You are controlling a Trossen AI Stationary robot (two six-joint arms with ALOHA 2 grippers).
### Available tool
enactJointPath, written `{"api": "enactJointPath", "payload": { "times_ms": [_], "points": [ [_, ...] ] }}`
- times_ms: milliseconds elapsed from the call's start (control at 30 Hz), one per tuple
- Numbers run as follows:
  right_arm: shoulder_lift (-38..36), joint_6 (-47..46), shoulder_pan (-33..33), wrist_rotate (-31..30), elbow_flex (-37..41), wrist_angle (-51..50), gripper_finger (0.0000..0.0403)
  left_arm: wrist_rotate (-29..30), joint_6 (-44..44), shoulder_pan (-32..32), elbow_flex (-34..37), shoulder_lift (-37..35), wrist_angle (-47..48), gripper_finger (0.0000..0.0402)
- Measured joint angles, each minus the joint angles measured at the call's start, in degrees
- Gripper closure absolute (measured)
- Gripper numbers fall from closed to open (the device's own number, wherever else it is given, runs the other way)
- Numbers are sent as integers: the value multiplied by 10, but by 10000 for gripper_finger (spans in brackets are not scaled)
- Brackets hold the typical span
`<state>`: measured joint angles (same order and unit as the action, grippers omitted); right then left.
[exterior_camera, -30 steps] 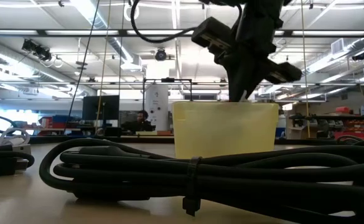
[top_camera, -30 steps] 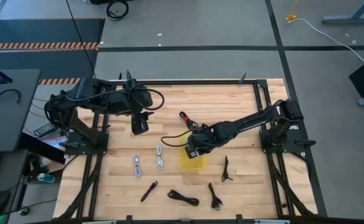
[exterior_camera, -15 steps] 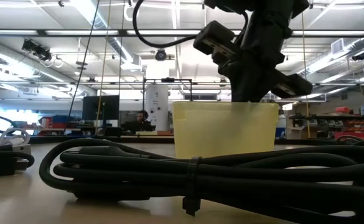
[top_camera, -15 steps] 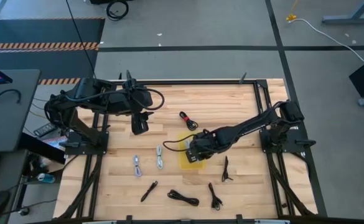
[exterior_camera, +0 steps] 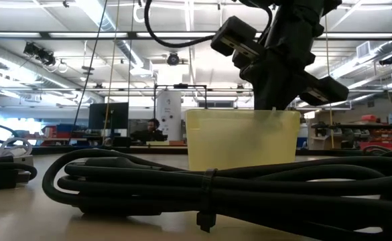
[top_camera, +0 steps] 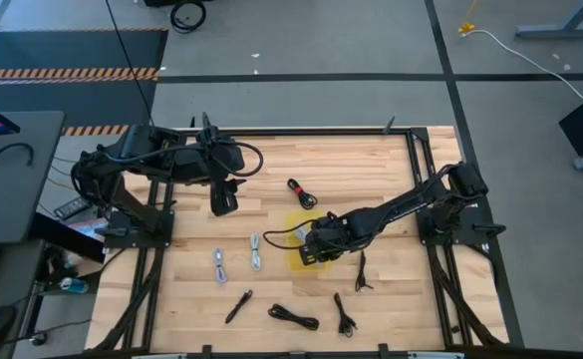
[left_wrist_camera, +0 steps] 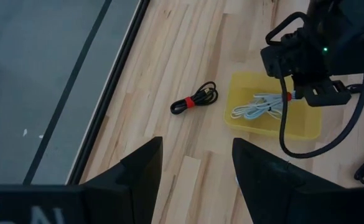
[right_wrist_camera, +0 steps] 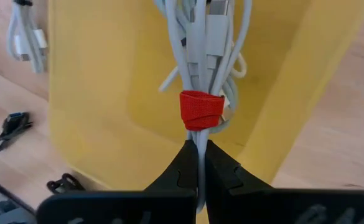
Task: Pick and place USB-C Cables
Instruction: Put the white charger cable into the yellow bin
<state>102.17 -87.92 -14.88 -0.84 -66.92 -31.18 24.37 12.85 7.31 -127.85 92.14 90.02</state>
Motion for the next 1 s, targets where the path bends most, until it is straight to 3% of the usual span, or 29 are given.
{"api": "enactJointPath", "payload": {
  "times_ms": [1000],
  "points": [
    [0, 15, 31, -9, 0, -43, 395, 0, 0, 0, 0, 0, 0, 200]
  ]
}}
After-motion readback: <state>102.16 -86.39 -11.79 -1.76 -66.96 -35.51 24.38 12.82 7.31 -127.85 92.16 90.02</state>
